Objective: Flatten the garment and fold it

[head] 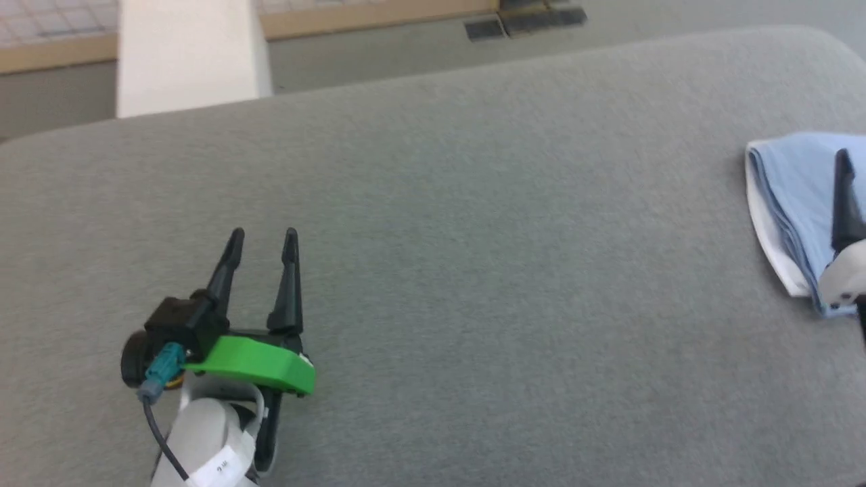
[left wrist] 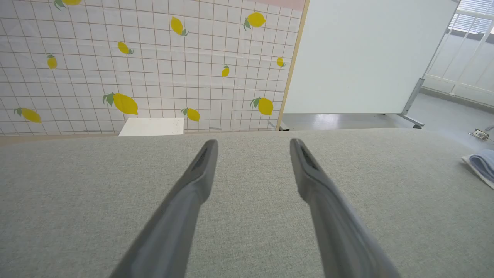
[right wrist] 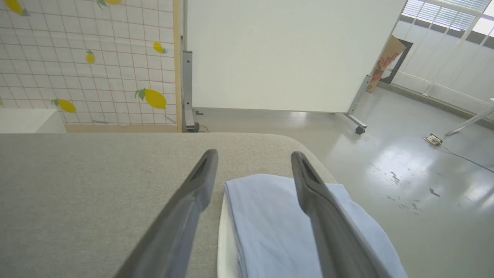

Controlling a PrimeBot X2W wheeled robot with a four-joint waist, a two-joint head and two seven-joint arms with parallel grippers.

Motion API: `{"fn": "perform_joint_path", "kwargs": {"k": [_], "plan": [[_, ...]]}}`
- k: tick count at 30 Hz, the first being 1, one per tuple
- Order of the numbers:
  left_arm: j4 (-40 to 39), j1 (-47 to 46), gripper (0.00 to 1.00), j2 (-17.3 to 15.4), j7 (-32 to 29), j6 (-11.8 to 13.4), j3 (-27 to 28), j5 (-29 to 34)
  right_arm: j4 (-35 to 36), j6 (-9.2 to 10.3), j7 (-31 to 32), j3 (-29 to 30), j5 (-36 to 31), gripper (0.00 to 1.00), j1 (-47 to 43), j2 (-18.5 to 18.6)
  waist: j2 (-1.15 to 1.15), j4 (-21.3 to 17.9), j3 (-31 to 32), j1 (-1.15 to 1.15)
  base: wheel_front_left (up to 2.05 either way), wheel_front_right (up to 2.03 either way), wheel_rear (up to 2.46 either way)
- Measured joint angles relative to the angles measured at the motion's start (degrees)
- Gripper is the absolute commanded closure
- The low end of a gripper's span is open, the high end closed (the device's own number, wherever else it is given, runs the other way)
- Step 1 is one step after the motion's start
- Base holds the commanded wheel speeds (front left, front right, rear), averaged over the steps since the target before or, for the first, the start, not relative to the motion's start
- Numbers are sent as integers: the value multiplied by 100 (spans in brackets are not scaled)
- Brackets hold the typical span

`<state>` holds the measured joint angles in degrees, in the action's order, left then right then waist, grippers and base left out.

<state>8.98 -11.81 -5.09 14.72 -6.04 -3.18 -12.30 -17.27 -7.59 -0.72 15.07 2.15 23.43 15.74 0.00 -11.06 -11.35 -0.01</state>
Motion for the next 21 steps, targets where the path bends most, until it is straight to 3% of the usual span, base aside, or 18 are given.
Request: {"fn": "perform_joint_path", "kwargs": {"k": [11,21], "plan": [[237,279,0,154,2,-5,14,-49,1377,0,-408,-477,290,0,-1330,-889,0,714,649,0,0,0,0],[336,444,0,188,2,-5,-81,-74,1591,0,-638,-857,286,0,-2137,-1121,0,1125,999,0,0,0,0]]}}
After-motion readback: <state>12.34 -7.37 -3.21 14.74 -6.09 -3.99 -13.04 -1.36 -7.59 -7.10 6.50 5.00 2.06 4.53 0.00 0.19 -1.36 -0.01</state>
